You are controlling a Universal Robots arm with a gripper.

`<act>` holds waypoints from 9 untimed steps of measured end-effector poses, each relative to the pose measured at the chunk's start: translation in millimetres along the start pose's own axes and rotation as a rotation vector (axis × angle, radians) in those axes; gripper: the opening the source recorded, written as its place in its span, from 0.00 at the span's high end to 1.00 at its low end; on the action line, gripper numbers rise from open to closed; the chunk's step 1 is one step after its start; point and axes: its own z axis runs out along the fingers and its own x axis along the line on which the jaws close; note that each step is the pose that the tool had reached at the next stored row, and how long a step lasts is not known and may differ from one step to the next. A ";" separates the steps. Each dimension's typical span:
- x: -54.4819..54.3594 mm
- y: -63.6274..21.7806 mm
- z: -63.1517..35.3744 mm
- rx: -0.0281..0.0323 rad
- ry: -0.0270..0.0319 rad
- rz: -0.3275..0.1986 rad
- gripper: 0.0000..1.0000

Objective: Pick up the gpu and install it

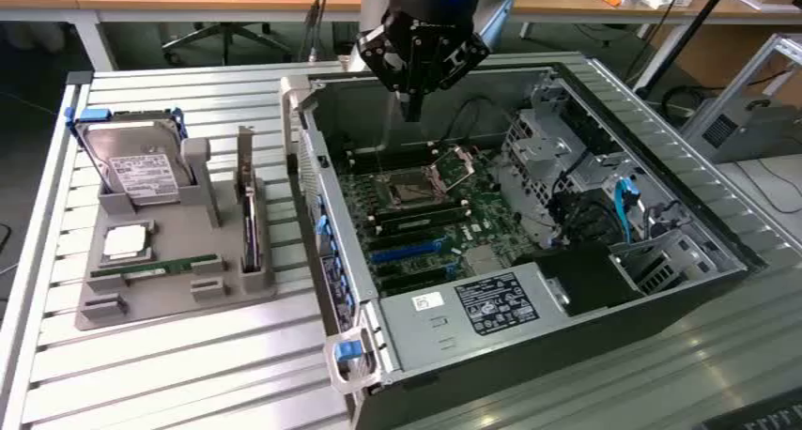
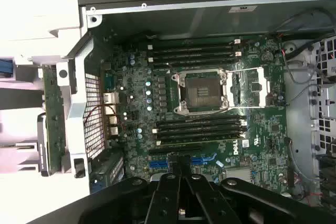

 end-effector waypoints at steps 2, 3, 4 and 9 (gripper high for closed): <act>0.6 0.0 0.0 0.0000 0.0000 0.000 0.89; 0.7 0.0 0.0 0.0000 0.0000 0.000 0.89; 1.0 -0.1 0.0 0.0000 0.0000 0.000 0.89; 2.2 -0.2 -0.1 0.0000 0.0000 0.000 0.89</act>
